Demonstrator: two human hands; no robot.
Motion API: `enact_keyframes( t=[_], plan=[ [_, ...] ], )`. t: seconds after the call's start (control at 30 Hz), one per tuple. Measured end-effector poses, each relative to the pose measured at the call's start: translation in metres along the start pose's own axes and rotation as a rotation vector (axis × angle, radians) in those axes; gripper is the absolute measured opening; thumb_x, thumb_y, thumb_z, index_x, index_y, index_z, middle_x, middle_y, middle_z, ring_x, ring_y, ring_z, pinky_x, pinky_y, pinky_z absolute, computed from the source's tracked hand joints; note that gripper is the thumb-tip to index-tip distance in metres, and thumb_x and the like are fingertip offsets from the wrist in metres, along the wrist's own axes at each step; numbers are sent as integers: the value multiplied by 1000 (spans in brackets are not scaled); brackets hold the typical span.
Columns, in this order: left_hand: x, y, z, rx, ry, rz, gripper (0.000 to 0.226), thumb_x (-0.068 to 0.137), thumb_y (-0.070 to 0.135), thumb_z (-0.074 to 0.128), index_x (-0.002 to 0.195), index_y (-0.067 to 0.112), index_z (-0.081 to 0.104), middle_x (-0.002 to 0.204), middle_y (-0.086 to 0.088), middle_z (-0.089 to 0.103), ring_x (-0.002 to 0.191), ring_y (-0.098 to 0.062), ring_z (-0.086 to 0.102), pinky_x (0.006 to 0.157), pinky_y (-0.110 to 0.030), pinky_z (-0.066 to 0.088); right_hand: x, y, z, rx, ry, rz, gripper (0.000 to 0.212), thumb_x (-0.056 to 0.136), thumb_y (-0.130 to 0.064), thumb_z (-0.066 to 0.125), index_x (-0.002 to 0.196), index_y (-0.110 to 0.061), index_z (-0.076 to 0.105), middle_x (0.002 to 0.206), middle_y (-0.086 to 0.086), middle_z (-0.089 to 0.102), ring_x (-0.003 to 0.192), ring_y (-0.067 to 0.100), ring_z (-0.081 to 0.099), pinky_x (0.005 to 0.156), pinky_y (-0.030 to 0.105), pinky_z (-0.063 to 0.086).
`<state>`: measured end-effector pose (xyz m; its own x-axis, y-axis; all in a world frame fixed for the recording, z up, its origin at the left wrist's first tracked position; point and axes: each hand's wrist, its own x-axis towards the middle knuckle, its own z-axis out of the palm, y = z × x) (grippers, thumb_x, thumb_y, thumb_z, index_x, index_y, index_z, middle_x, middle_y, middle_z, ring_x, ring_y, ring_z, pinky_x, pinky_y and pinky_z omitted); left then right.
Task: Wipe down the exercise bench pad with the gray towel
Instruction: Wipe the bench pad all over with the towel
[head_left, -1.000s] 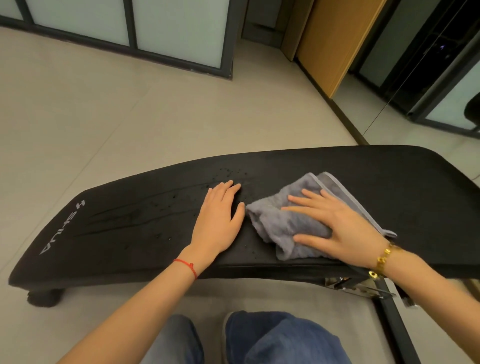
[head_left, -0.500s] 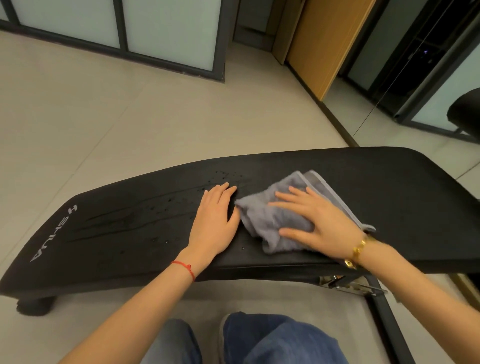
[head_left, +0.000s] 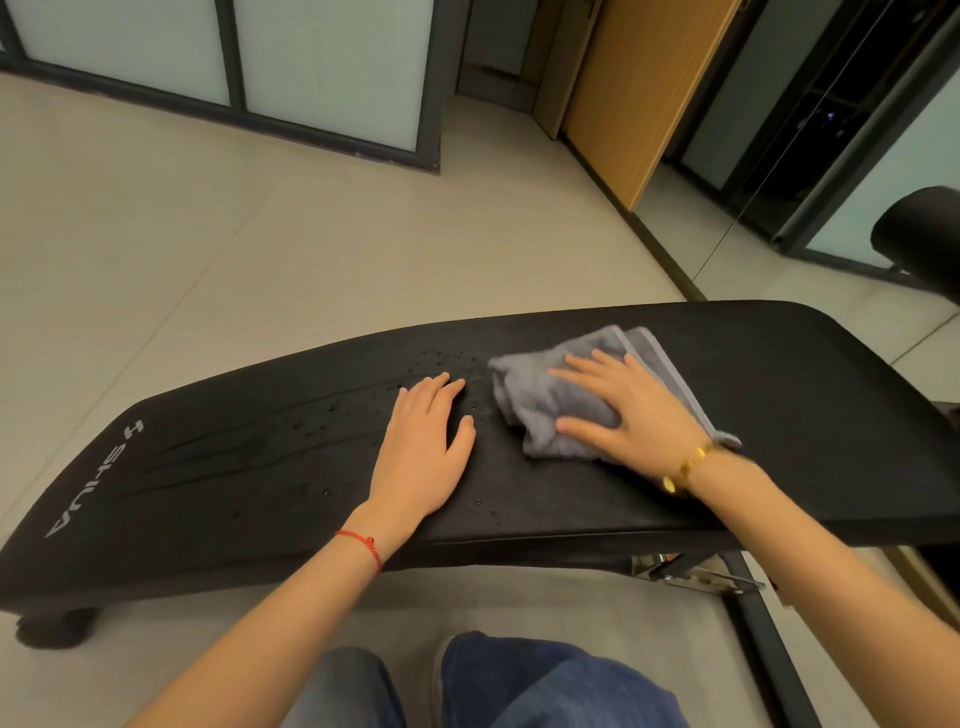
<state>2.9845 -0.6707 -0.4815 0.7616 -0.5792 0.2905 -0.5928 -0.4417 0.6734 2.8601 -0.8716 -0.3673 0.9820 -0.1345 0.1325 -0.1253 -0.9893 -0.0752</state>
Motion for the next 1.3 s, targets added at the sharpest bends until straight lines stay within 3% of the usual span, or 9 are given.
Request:
enact_keyframes(
  t=[0.17, 0.3, 0.47, 0.7, 0.87, 0.97, 1.07, 1.2, 1.3],
  plan=[
    [-1, -2, -6, -3, 22, 11, 50, 99, 37, 39, 147, 21, 37, 155, 1, 33, 146, -12, 22, 123, -35, 1, -43, -17, -4, 53, -102, -110, 64, 83, -72, 42, 141, -46, 36, 153, -22, 26, 144, -1, 12, 120, 29, 6],
    [-14, -22, -24, 34, 52, -38, 51, 99, 39, 40, 147, 23, 37, 155, 3, 34, 146, -11, 22, 124, -36, 3, 39, 13, 2, -1, -16, -1, 65, 84, -64, 50, 139, -29, 46, 149, -5, 42, 140, 15, 30, 118, 39, 22],
    [-33, -53, -34, 7, 44, -121, 51, 98, 38, 42, 146, 23, 38, 154, 4, 34, 146, -12, 23, 123, -36, 3, 90, -4, 32, -161, -49, 73, 65, 86, -64, 44, 140, -28, 45, 150, 1, 41, 140, 26, 32, 117, 45, 18],
    [-34, -60, -28, -27, 62, -124, 49, 99, 37, 42, 146, 25, 39, 154, 5, 34, 146, -11, 21, 124, -35, 4, -28, -54, 14, 14, -126, -238, 60, 86, -66, 44, 141, -44, 37, 149, -25, 23, 141, -2, 12, 117, 22, 0],
    [-35, -59, -30, -15, 47, -136, 49, 100, 38, 38, 148, 27, 36, 156, 7, 30, 147, -10, 19, 124, -36, 5, 68, -5, 16, -80, -15, -23, 60, 85, -66, 44, 131, -29, 54, 140, -3, 51, 132, 20, 41, 113, 37, 28],
    [-36, -57, -30, -16, 46, -140, 49, 100, 39, 38, 148, 27, 35, 156, 8, 30, 147, -10, 18, 124, -37, 5, 111, -9, 35, -171, -30, 140, 60, 88, -63, 41, 138, -30, 47, 145, 2, 46, 137, 29, 35, 115, 45, 20],
    [-36, -60, -29, -15, 46, -130, 49, 100, 38, 39, 147, 27, 36, 156, 7, 31, 147, -10, 19, 124, -36, 5, 69, -46, 37, -82, -68, -38, 59, 89, -59, 47, 139, -29, 46, 150, 0, 41, 142, 26, 29, 119, 42, 15],
    [-35, -61, -28, -5, 52, -122, 49, 100, 36, 40, 147, 25, 37, 156, 5, 31, 147, -12, 20, 124, -36, 5, -16, -67, 26, 34, -128, -269, 59, 88, -64, 45, 142, -42, 37, 150, -23, 27, 142, 1, 14, 117, 23, -1],
    [-36, -60, -29, -9, 51, -128, 49, 100, 37, 39, 148, 26, 35, 156, 7, 30, 147, -11, 19, 124, -35, 4, 9, -44, 21, 40, -127, -237, 58, 86, -64, 48, 137, -37, 46, 146, -21, 36, 141, 2, 23, 119, 24, 12]
  ],
)
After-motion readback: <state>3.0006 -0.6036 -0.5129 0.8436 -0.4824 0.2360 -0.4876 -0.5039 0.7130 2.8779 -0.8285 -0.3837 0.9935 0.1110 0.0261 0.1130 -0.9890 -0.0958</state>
